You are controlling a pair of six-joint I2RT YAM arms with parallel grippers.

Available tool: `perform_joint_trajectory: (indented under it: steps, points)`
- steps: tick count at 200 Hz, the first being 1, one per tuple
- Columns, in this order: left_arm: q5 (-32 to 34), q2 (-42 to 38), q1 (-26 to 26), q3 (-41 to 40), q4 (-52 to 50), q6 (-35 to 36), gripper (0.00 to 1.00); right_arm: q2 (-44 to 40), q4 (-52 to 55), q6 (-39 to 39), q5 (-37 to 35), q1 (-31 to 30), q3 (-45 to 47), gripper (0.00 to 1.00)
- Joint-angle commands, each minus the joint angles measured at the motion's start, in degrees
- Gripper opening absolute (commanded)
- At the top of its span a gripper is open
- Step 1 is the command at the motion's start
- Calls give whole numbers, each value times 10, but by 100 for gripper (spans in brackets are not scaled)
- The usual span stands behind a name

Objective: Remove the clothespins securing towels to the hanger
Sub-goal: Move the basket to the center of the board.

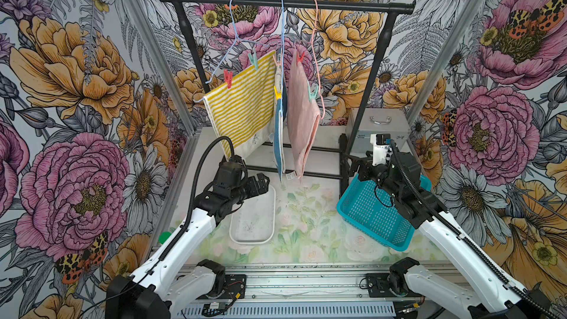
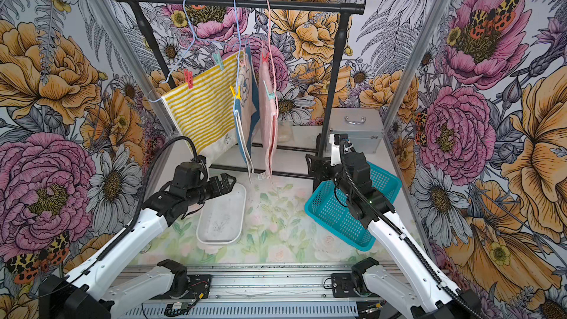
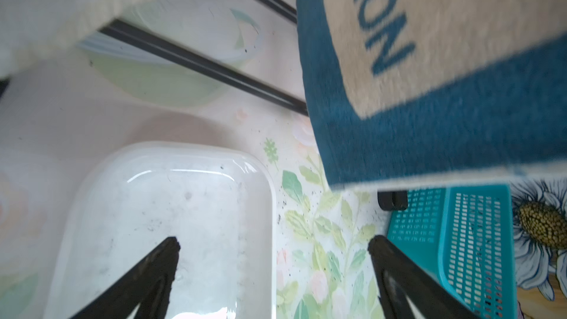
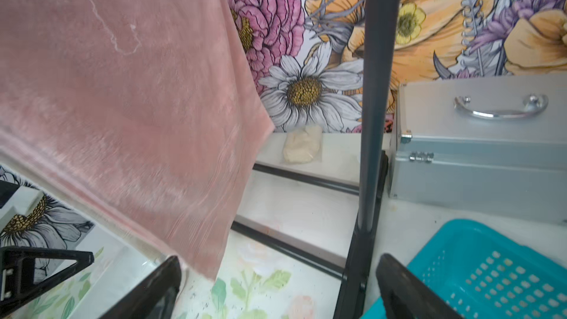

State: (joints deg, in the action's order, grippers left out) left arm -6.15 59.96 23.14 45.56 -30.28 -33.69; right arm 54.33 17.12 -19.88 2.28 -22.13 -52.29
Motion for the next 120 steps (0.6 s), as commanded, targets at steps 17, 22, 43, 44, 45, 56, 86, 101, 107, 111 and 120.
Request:
perform_joint_trajectory:
  steps: [17, 22, 43, 44, 45, 56, 86, 101, 107, 111, 120]
  points:
    - [-55, 28, 48, -19, -8, -66, 98, 15, 119, -26, 16, -2, -49, 100]
    - [-57, 33, 53, -23, -7, -71, 98, 20, 129, -28, 19, -1, -55, 100]
    - [-62, 63, 71, -22, -8, -80, 98, 39, 166, -38, 27, 0, -73, 100]
    - [-62, 65, 71, -21, -8, -80, 98, 40, 168, -39, 28, 0, -74, 100]
    - [-62, 66, 72, -21, -8, -80, 98, 40, 169, -39, 27, 0, -74, 100]
    - [-65, 84, 74, -12, -7, -78, 98, 42, 182, -45, 30, -1, -74, 99]
    - [-75, 115, 75, -1, -2, -71, 98, 37, 234, -52, 29, 1, -72, 98]
    - [-78, 122, 75, 0, 4, -69, 98, 37, 265, -47, 33, -1, -69, 98]
    - [-80, 127, 74, 2, 5, -68, 98, 37, 278, -43, 37, -1, -66, 98]
    - [-81, 130, 74, 3, 6, -67, 98, 38, 286, -43, 38, -2, -65, 98]
    - [-83, 136, 73, 6, 6, -65, 98, 39, 300, -37, 47, -4, -61, 98]
